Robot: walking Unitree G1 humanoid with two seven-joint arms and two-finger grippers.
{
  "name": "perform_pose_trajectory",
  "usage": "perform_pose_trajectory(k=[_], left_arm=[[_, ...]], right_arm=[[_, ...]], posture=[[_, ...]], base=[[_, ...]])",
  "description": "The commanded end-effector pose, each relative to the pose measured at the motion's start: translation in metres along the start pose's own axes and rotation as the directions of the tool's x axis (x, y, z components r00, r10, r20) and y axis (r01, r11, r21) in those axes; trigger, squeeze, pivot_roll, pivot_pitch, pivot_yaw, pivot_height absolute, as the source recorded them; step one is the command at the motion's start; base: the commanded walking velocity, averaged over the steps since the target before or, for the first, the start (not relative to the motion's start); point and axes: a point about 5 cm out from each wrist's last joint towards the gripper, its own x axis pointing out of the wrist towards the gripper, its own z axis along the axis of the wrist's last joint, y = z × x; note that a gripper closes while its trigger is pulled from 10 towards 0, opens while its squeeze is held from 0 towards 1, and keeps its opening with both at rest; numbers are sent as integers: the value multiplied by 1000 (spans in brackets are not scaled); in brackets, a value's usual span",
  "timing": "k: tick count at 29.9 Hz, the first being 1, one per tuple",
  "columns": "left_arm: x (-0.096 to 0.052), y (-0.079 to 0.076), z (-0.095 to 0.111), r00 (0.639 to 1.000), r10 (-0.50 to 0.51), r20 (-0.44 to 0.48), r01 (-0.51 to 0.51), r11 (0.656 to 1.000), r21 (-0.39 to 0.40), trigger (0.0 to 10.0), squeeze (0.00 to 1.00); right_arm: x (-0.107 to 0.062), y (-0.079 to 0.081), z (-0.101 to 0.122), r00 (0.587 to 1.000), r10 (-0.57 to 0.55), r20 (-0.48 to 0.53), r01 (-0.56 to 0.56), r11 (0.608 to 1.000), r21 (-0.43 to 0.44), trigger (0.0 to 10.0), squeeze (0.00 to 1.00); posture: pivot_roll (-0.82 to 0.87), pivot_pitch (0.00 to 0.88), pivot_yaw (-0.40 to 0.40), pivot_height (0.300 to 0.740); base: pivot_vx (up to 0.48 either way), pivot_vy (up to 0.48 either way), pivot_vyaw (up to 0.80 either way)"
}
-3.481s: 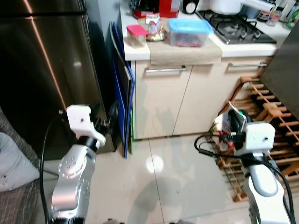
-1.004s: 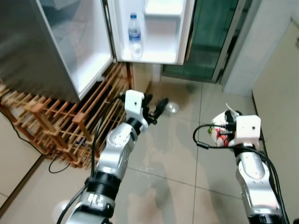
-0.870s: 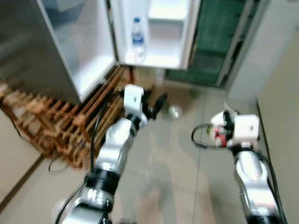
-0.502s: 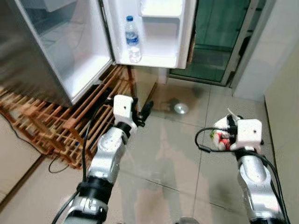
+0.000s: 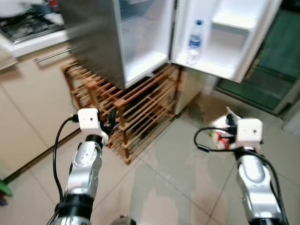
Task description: Restocking fridge
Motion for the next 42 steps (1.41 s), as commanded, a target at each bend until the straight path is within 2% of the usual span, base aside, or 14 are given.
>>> perform_pose_trajectory(k=[1,9,25,28,30,34,39,41,42], left_arm=[[7,-13,13,997,-58,46,57,998,13,10000,0],[11,-23,19,992,-109,58,108,994,26,10000,0],[16,-32,20,986,-161,35,161,987,14,10000,0],[16,-30,21,990,-133,43,133,991,16,10000,0],[17,-29,17,993,-120,15,120,992,32,10000,0],[18,-34,16,989,-146,-4,146,989,32,10000,0],[20,-33,16,991,-131,-9,132,990,43,10000,0],[24,-31,16,996,-92,-21,94,992,84,10000,0],[25,-26,12,998,-34,-51,40,993,110,10000,0]], right_arm=[[1,-4,1,1000,-7,1,7,1000,7,10000,0],[4,-3,2,1000,-10,7,10,1000,7,10000,0],[2,-1,-1,1000,-21,4,21,1000,19,10000,0],[3,-1,-1,1000,-21,3,21,1000,22,10000,0],[3,-1,-2,1000,-21,-3,21,1000,22,10000,0],[5,2,-2,1000,-6,-6,6,1000,13,10000,0],[5,2,-2,1000,-7,-7,7,1000,14,10000,0],[7,1,-1,1000,-9,-7,9,1000,16,10000,0],[9,1,-1,1000,-14,-5,14,1000,17,10000,0]], posture=[[-137,0,13,740],[-145,0,26,740],[-144,0,37,740],[-144,0,37,740],[-139,0,35,740],[-140,0,35,740],[-141,0,38,740],[-144,0,41,740],[-147,0,42,740]], base=[[454,0,0],[454,0,0],[453,0,0],[449,0,0],[0,0,0],[126,-202,800],[260,-401,794],[264,-396,781],[262,-398,763]])
